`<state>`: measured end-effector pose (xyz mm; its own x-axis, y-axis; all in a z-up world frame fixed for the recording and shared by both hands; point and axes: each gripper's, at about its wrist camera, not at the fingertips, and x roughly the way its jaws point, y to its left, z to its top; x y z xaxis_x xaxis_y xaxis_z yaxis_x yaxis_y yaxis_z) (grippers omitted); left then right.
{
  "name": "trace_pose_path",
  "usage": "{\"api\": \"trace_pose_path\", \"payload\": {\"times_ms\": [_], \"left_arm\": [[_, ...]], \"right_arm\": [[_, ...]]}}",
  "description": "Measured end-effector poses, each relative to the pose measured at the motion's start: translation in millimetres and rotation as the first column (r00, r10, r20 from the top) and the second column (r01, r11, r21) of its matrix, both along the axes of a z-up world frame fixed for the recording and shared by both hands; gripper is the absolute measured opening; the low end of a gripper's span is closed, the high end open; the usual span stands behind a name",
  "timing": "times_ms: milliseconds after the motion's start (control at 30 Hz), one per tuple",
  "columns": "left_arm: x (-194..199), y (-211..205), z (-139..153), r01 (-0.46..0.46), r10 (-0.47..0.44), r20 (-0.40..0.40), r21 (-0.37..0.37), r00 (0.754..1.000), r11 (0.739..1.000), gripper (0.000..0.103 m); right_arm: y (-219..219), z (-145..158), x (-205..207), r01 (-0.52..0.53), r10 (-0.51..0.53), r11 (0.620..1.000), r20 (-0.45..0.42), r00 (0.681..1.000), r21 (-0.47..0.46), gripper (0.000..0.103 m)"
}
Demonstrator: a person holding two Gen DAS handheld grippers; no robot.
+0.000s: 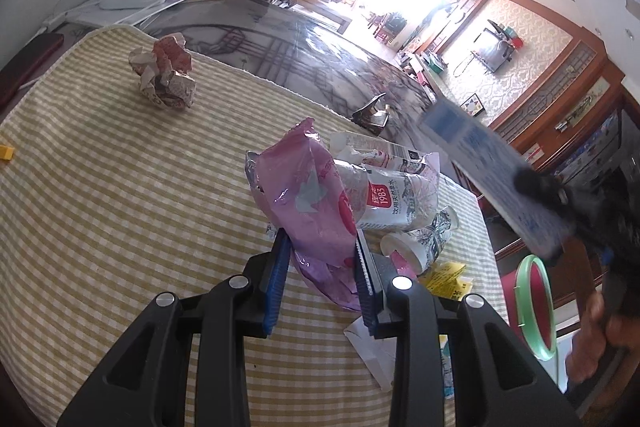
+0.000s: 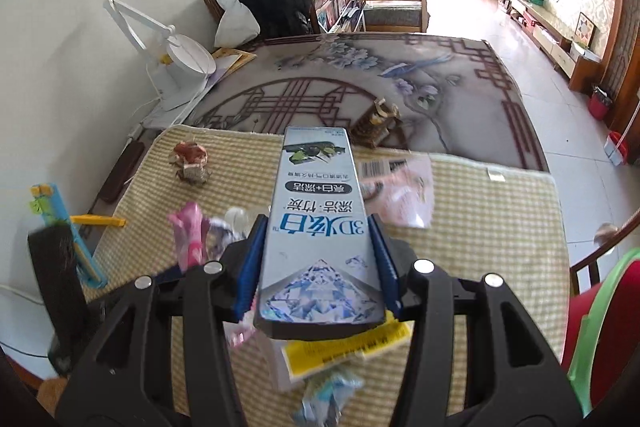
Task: Collect trash
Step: 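Carry the toothpaste box into the bin and open the right gripper while the left gripper holds the pink bag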
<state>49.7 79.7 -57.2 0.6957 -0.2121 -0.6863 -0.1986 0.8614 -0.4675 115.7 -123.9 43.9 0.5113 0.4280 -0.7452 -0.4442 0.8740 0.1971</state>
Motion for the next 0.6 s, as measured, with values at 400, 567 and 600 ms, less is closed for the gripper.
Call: {"api": "trace_pose_path", "payload": {"times_ms": [400, 567, 600], "left_arm": [[0, -17, -6, 0.019, -0.017, -0.015, 0.109, 1.0, 0.994, 0.029], [-6, -20, 0, -0.01, 0.007, 0.021, 0.161, 1.0, 0.987, 0.029], [-7, -21, 2, -0.013, 0.007, 0.032, 0.177, 0.999, 0.984, 0.029]], "right_arm": [[-56, -43, -29, 0.06, -0.061, 0.997, 0.017, 0.998, 0.05, 0.048], [-70, -42, -27, 0.081, -0.083, 0.992, 0.019, 0.996, 0.096, 0.048], [-73, -42, -26, 0.083, -0.084, 0.99, 0.01, 0.996, 0.115, 0.048]]}}
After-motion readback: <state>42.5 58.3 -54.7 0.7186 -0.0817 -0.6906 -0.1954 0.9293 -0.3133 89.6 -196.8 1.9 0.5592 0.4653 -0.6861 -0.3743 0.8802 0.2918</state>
